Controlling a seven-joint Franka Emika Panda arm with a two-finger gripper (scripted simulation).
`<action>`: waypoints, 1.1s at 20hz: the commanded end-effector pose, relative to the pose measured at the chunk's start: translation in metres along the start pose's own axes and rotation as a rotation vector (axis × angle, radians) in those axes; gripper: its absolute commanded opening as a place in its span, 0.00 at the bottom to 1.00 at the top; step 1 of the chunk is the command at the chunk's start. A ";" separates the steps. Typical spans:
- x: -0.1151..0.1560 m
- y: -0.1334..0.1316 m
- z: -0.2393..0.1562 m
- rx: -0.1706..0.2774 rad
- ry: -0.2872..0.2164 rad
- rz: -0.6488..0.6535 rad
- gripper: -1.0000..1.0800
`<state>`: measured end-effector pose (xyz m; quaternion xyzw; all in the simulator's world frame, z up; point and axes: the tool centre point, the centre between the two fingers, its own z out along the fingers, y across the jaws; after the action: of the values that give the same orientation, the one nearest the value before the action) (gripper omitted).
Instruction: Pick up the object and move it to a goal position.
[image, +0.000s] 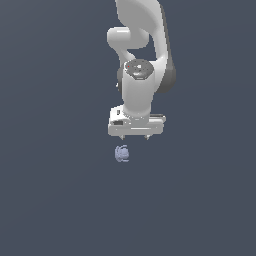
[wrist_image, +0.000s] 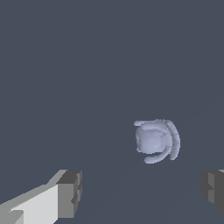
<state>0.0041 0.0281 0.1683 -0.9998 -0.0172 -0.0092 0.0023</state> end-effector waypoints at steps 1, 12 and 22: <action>0.000 0.000 0.000 0.000 0.000 0.000 0.96; 0.001 -0.008 -0.007 -0.006 -0.003 -0.061 0.96; 0.003 0.015 0.022 -0.004 -0.008 -0.073 0.96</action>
<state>0.0076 0.0200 0.1546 -0.9986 -0.0524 -0.0064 -0.0003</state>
